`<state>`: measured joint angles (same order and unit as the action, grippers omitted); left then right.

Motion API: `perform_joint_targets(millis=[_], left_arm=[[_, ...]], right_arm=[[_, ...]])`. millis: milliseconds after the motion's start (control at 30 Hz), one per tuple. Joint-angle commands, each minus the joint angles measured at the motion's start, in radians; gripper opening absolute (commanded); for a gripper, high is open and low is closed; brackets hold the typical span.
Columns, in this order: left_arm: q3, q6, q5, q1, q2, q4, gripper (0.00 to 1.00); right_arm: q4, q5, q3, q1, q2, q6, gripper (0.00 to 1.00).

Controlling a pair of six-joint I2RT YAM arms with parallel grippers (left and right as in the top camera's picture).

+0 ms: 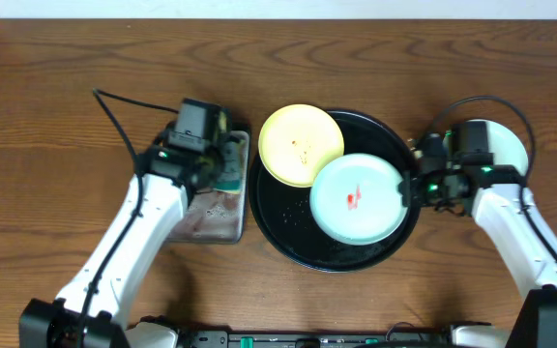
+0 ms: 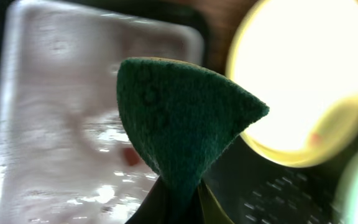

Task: Clean dirty plates on tray and stack at the side

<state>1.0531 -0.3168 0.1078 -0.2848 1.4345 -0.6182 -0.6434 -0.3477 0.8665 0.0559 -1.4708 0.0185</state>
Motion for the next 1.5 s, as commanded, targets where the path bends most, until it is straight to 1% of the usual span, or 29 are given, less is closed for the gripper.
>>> perform_joint_targets(millis=[0,67,133,200,267,500,600,633,800,1000,1067,1100,1167,1267,1367,1467], left_arm=[[-0.01,-0.015,0.041,-0.108,-0.005,0.007,0.08],[-0.01,-0.017,0.013,-0.161,0.007,0.008,0.07],[-0.01,-0.023,-0.079,-0.186,0.016,-0.003,0.07],[-0.01,-0.048,-0.165,-0.181,0.021,-0.01,0.07],[-0.01,-0.051,-0.207,-0.151,0.021,-0.006,0.07],[-0.01,-0.05,-0.2,0.049,0.043,0.005,0.07],[-0.01,-0.038,-0.152,0.097,0.097,0.006,0.07],[-0.01,-0.035,-0.137,0.106,0.143,0.007,0.07],[-0.01,-0.035,-0.138,0.106,0.261,0.032,0.07],[-0.01,-0.035,-0.138,0.106,0.34,0.041,0.08],[-0.01,-0.035,-0.138,0.106,0.351,0.045,0.11],[-0.01,-0.035,-0.138,0.106,0.352,0.044,0.12],[-0.009,-0.035,-0.137,0.106,0.35,0.043,0.08],[-0.002,-0.018,-0.117,0.106,0.32,0.035,0.07],[0.026,0.022,-0.116,0.106,0.241,0.025,0.07],[0.027,0.021,-0.118,0.106,0.157,0.05,0.07]], right_arm=[[0.0,0.006,-0.019,0.081,-0.002,0.021,0.01],[-0.001,0.063,-0.022,0.105,-0.002,0.04,0.01],[-0.002,0.11,-0.026,0.117,-0.002,0.05,0.01],[-0.002,0.114,-0.028,0.12,-0.002,0.053,0.01],[-0.003,0.114,-0.028,0.122,-0.002,0.055,0.01],[-0.003,0.115,-0.028,0.122,-0.002,0.056,0.01],[-0.001,0.114,-0.028,0.122,-0.002,0.056,0.01],[-0.003,0.114,-0.028,0.122,-0.002,0.056,0.01],[-0.003,0.112,-0.028,0.121,-0.002,0.056,0.01],[-0.003,0.111,-0.028,0.121,-0.002,0.056,0.01],[-0.002,0.111,-0.028,0.122,-0.002,0.056,0.01],[-0.001,0.111,-0.028,0.123,-0.002,0.059,0.01],[-0.001,0.111,-0.028,0.124,-0.002,0.069,0.01],[0.002,0.111,-0.028,0.124,-0.002,0.071,0.01],[0.001,0.111,-0.028,0.122,-0.002,0.071,0.01],[0.001,0.112,-0.028,0.121,-0.002,0.071,0.01]])
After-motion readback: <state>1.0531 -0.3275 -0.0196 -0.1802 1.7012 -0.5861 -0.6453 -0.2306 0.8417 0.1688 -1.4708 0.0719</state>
